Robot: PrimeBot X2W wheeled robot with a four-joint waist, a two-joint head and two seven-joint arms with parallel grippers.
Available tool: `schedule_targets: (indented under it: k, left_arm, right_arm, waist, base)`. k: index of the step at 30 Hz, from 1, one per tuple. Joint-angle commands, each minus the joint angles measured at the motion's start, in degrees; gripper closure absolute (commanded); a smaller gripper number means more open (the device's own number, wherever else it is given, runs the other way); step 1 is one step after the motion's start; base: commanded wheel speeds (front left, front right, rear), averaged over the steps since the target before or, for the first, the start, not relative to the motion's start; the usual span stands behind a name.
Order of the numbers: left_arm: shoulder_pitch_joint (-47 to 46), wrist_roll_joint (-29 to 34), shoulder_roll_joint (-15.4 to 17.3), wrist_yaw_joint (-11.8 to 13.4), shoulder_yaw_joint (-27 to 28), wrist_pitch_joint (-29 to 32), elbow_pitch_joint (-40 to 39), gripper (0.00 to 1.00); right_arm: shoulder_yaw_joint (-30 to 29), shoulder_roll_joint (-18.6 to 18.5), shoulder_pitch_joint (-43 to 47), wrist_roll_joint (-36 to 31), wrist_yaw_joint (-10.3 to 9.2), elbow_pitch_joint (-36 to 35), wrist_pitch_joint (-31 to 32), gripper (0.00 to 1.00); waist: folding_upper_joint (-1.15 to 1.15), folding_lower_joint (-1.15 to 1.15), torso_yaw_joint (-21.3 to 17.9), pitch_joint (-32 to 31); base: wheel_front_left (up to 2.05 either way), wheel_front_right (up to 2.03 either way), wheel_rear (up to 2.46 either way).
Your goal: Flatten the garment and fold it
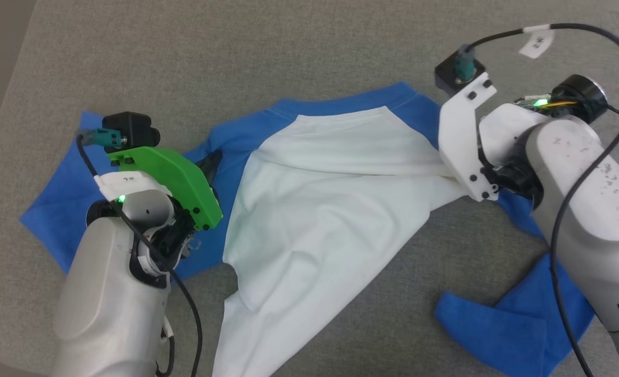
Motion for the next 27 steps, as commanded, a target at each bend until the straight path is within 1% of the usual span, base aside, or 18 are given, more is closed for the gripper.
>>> schedule_targets:
  k: [1, 6, 12, 15, 18, 20, 22, 23, 27]
  left_arm:
    - [-0.7, -0.8, 0.1, -0.2, 0.3, -0.4, 0.0, 1.00]
    - [-1.5, -2.5, 0.0, -0.8, 1.6, -1.2, -0.7, 1.00]
    - [-5.1, -5.0, -0.2, -1.6, 2.8, -0.4, -1.3, 1.00]
    - [-8.2, -5.8, 0.0, -1.7, 3.1, 0.8, -0.6, 1.00]
    - [-12.5, -5.0, 1.0, -1.6, 2.9, 1.2, 0.9, 1.00]
    - [-15.8, -4.3, 1.3, -1.5, 2.8, 0.9, 2.2, 1.00]
    - [-19.6, -4.5, 0.8, -1.0, 3.5, 0.1, 3.8, 1.00]
    - [-21.4, -3.7, 1.2, -1.0, 3.3, -0.3, 4.6, 1.00]
    - [-30.6, -0.7, 2.7, -0.8, 3.0, -3.1, 8.8, 1.00]
  right_arm:
    - [-0.8, -0.9, 1.6, 0.6, -0.11, 1.1, -0.6, 1.00]
    - [-4.9, -1.2, 1.9, 3.1, -0.11, -1.1, -5.7, 1.00]
    - [-10.8, -0.9, 1.7, 7.4, -0.11, -2.9, -8.6, 1.00]
    - [-10.8, -2.6, -0.1, 6.5, -0.11, -3.9, -9.3, 1.00]
    - [-10.7, -3.8, -2.6, 6.1, -0.11, -4.0, -9.5, 1.00]
    - [-11.2, -3.8, -4.8, 6.3, -0.11, -4.1, -10.9, 1.00]
    - [-10.6, -4.1, -7.5, 5.8, -0.11, -3.9, -12.6, 1.00]
    - [-10.2, -4.2, -8.8, 5.6, -0.11, -3.4, -13.1, 1.00]
    - [-10.6, -2.5, -16.6, 4.8, -0.11, -0.3, -16.2, 1.00]
  waist:
    - [0.38, 0.00, -0.9, -1.4]
    - [0.38, 0.00, -2.5, -5.8]
    - [0.38, 0.00, -4.6, -11.0]
    - [0.38, 0.00, -5.5, -12.3]
    - [0.38, 0.00, -6.5, -12.6]
    - [0.38, 0.00, -7.1, -12.2]
    - [0.38, 0.00, -7.8, -11.6]
    - [0.38, 0.00, -8.2, -11.2]
    - [0.38, 0.00, -10.0, -8.7]
  base:
    - [0.00, 0.00, 0.00]
    - [0.00, 0.00, 0.00]
    - [0.00, 0.00, 0.00]
    - [0.00, 0.00, 0.00]
    - [0.00, 0.00, 0.00]
    - [0.00, 0.00, 0.00]
    - [0.00, 0.00, 0.00]
    - [0.00, 0.00, 0.00]
    - [0.00, 0.00, 0.00]
